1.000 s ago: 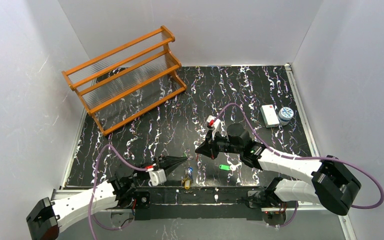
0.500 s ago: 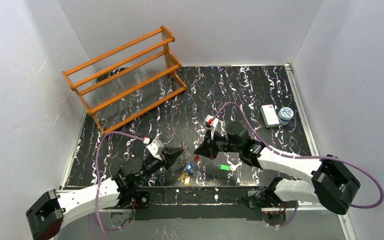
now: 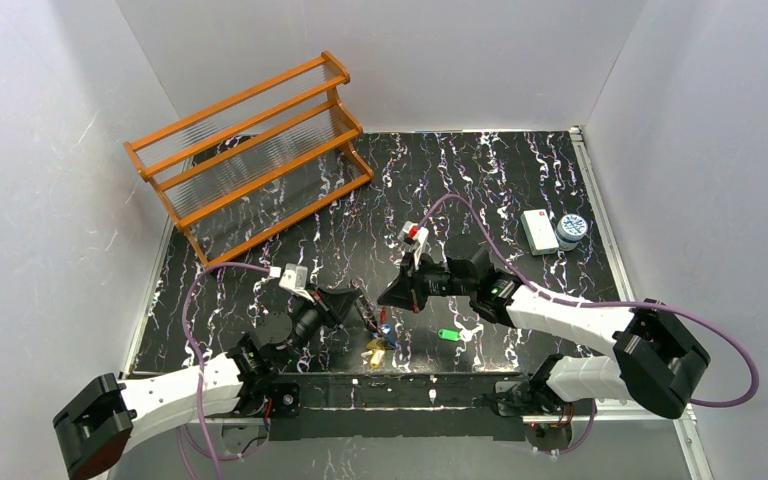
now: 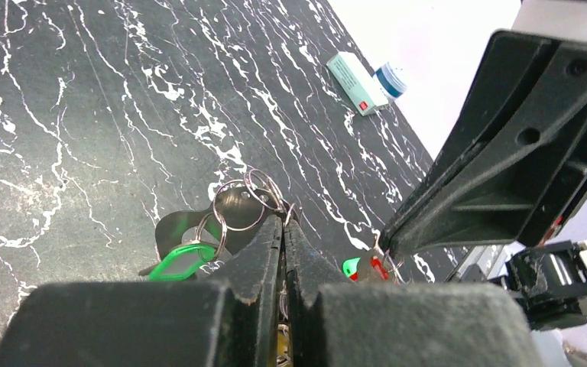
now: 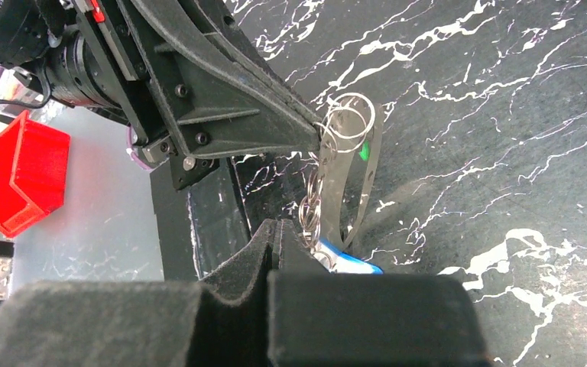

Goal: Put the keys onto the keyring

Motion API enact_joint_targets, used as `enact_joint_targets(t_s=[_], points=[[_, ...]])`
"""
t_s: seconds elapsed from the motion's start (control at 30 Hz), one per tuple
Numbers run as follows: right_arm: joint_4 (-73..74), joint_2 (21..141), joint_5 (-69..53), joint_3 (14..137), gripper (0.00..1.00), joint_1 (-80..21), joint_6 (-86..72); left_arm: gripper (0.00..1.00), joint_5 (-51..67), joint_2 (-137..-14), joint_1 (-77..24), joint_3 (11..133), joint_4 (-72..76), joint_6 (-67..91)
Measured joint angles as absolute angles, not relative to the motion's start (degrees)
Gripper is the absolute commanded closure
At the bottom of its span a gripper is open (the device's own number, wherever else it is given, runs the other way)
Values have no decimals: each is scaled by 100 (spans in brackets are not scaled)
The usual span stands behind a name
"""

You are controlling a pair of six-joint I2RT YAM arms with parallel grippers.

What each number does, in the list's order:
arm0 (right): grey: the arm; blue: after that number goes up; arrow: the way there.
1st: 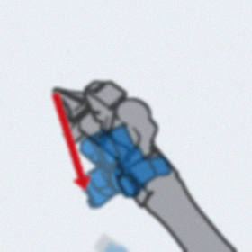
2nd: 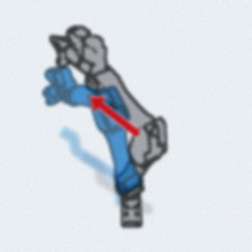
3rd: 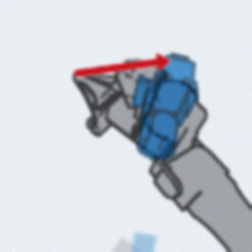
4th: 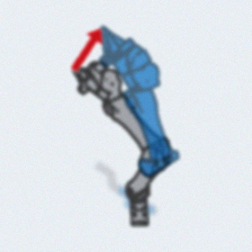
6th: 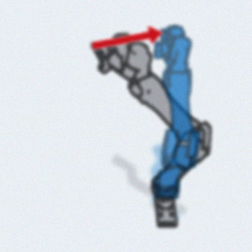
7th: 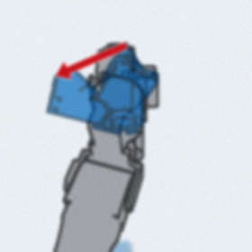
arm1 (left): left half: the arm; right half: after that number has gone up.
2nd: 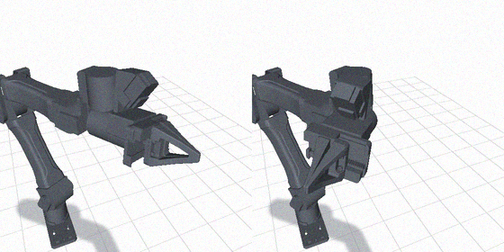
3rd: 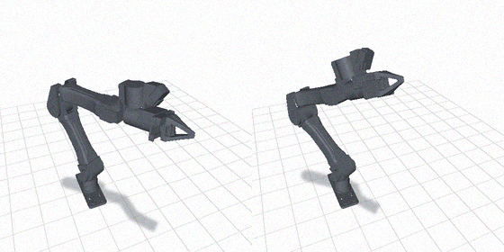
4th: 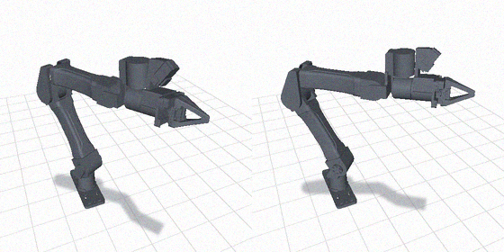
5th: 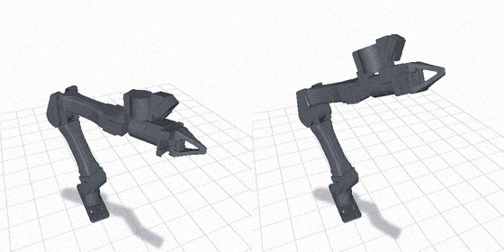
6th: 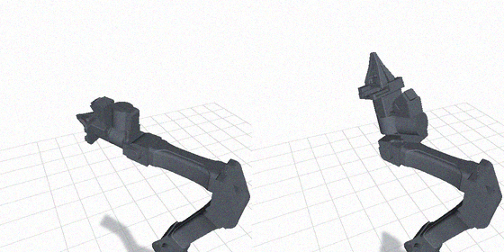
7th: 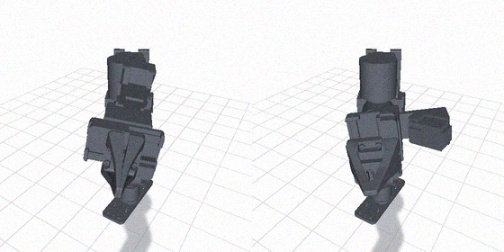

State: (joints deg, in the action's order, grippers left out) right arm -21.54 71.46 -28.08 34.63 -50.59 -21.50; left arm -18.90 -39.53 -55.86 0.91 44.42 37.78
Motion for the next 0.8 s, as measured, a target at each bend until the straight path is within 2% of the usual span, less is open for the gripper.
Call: enact_joint_targets(t_s=[0.4, 0.8], points=[[-2403, 7293, -2930, 3785, 99, -5059, -2257, 100, -963, -3503, -5586, 71, 4475, 2565], [-2552, 7655, -2974, 3809, 99, -5059, -2257, 100, -685, -3538, -5586, 58, 4654, 2355]])
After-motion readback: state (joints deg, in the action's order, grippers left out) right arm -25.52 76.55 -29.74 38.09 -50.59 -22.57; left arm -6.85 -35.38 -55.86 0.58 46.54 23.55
